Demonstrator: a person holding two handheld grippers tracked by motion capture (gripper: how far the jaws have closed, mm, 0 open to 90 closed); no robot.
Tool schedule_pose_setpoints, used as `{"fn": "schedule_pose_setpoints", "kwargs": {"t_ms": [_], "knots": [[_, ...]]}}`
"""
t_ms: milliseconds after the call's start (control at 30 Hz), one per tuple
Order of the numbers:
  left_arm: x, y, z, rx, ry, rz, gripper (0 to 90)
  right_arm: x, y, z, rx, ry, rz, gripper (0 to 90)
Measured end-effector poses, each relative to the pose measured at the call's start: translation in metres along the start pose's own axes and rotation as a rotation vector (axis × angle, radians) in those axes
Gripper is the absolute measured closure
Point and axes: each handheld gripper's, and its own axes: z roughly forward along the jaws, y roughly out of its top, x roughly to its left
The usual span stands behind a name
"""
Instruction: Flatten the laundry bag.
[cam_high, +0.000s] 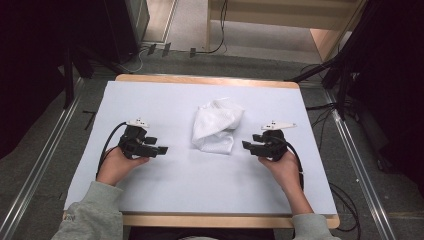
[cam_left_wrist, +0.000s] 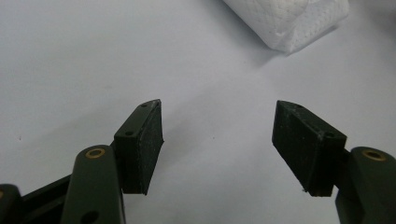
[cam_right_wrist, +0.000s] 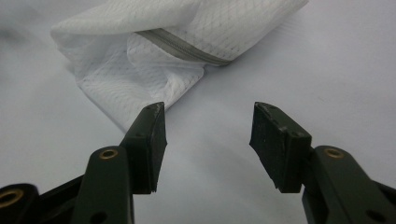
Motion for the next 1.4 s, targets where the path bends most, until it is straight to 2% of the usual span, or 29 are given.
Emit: {"fn": "schedule_pose_setpoints", "kwargs": {"t_ms": [100, 167, 467, 500, 533, 600, 633, 733, 800, 933, 967, 1133, 1233, 1400], "knots": [[0.000, 0.000, 0.000, 0.004, 0.000, 0.003, 34.5, -0.001, 0.003, 0.000, -0.004, 0.005, 0.010, 48.7], [0.000, 0.000, 0.000, 0.003, 0.003, 0.003, 34.5, -0.001, 0.006, 0.000, 0.003, 0.008, 0.005, 54.1], [0.000, 0.000, -0.002, 0.000, -0.002, 0.000, 34.5, 0.000, 0.015, 0.004, 0.014, 0.014, 0.006, 61.7], [0.000, 0.000, -0.002, -0.002, -0.001, 0.001, 34.5, 0.000, 0.017, 0.004, 0.010, 0.018, 0.008, 65.7], [0.000, 0.000, -0.002, -0.002, -0.002, 0.001, 34.5, 0.000, 0.017, 0.004, 0.010, 0.018, 0.008, 65.7], [-0.001, 0.000, -0.003, 0.000, -0.001, 0.000, 34.5, 0.000, 0.025, 0.004, 0.005, 0.028, 0.015, 73.9], [-0.001, 0.000, -0.003, 0.000, -0.001, 0.000, 34.5, 0.000, 0.025, 0.004, 0.005, 0.028, 0.015, 73.9], [-0.002, -0.001, -0.005, -0.009, 0.010, 0.010, 34.6, -0.004, 0.033, 0.005, -0.005, 0.032, 0.019, 87.3], [-0.003, -0.001, -0.007, -0.020, 0.008, 0.007, 34.7, -0.007, 0.036, 0.009, 0.003, 0.036, 0.022, 89.9], [-0.003, -0.003, -0.009, -0.017, 0.011, -0.007, 34.8, -0.008, 0.042, 0.015, 0.009, 0.040, 0.029, 90.0], [-0.003, -0.004, -0.009, -0.017, 0.011, -0.006, 34.8, -0.008, 0.047, 0.021, 0.011, 0.034, 0.016, 90.0], [-0.003, -0.007, -0.012, -0.019, 0.017, -0.016, 34.8, -0.009, 0.053, 0.035, 0.030, 0.034, 0.015, 90.0], [-0.002, -0.010, -0.014, -0.017, 0.019, -0.021, 34.8, -0.005, 0.059, 0.048, 0.039, 0.041, 0.009, 90.0], [-0.002, -0.015, -0.018, -0.016, 0.029, -0.029, 34.8, 0.001, 0.064, 0.056, 0.039, 0.060, -0.001, 90.0]]}}
